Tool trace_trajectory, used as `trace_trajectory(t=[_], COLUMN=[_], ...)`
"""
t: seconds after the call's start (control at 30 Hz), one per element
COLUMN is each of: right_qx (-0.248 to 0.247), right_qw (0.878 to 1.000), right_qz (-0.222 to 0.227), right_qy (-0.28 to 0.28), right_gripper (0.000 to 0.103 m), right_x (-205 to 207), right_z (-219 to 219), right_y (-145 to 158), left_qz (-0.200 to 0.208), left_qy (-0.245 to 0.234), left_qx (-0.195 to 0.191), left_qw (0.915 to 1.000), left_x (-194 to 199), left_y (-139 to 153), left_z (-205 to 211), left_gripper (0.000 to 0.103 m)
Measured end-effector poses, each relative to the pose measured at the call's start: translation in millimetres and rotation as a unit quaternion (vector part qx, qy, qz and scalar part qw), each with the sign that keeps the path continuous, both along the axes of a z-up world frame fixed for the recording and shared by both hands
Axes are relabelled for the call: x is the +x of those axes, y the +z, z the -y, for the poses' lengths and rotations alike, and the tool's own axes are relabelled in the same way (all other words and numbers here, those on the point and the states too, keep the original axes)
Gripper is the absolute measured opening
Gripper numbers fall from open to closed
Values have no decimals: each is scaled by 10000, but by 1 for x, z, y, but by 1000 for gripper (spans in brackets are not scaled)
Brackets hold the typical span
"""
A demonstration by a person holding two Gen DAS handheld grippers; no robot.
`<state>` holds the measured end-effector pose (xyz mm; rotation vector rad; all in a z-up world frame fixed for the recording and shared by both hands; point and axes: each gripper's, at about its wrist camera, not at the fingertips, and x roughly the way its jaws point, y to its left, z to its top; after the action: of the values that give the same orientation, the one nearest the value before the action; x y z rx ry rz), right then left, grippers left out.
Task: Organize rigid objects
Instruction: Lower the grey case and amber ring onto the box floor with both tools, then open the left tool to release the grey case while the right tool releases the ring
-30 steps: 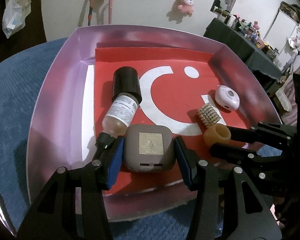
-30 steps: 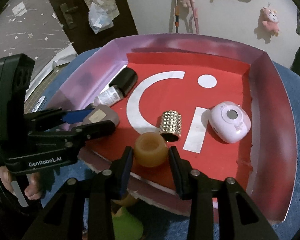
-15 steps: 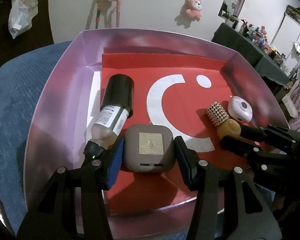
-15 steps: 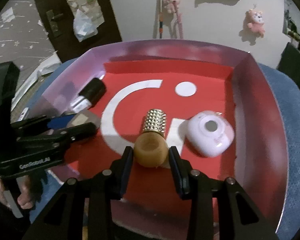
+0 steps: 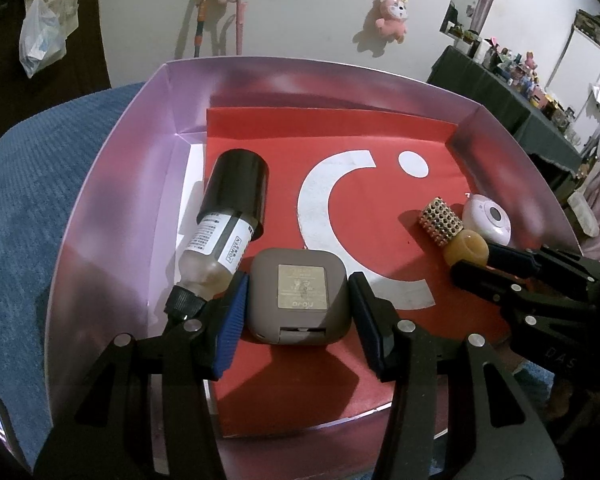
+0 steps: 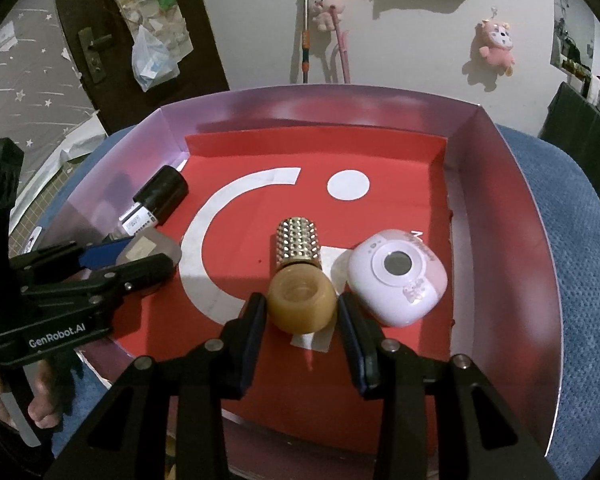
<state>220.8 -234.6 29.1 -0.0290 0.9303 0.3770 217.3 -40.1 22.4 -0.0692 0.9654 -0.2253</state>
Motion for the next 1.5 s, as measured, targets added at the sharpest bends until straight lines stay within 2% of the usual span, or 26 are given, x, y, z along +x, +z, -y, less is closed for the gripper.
trace_trajectory(t=[0.73,1.0,1.03,1.13,1.23,1.4,1.5], right_qx=[18,38,45,63,69,44,58], right_qw=[10000,10000,10000,10000,9999,9998,9998], right_qz=[2,19,22,39,94,166,193], right_qy=[-8,13,9,5,18,37,39], right_gripper=[40,46,46,46,54,54,54], right_x=[0,-3,-4,-7,-11,-17,-20], right_z=[0,3,3,5,5,6,8], right_y=[0,3,3,3,7,11,13], left_qz=[-41,-31,-23,-3,52,61,77], left_qy=[15,14,9,-25,-37,-41,-80], left_qx=[-36,115,119,90,143,166,125], left_qw=[10000,9999,9999,10000,9999,9998,9999], left_x=[0,-2,-3,-4,-7,-8,-9], left_y=[0,0,0,1,3,3,4], left_z=[-1,1,1,1,3,4,4], left_gripper=[49,51,52,64,64,65,69])
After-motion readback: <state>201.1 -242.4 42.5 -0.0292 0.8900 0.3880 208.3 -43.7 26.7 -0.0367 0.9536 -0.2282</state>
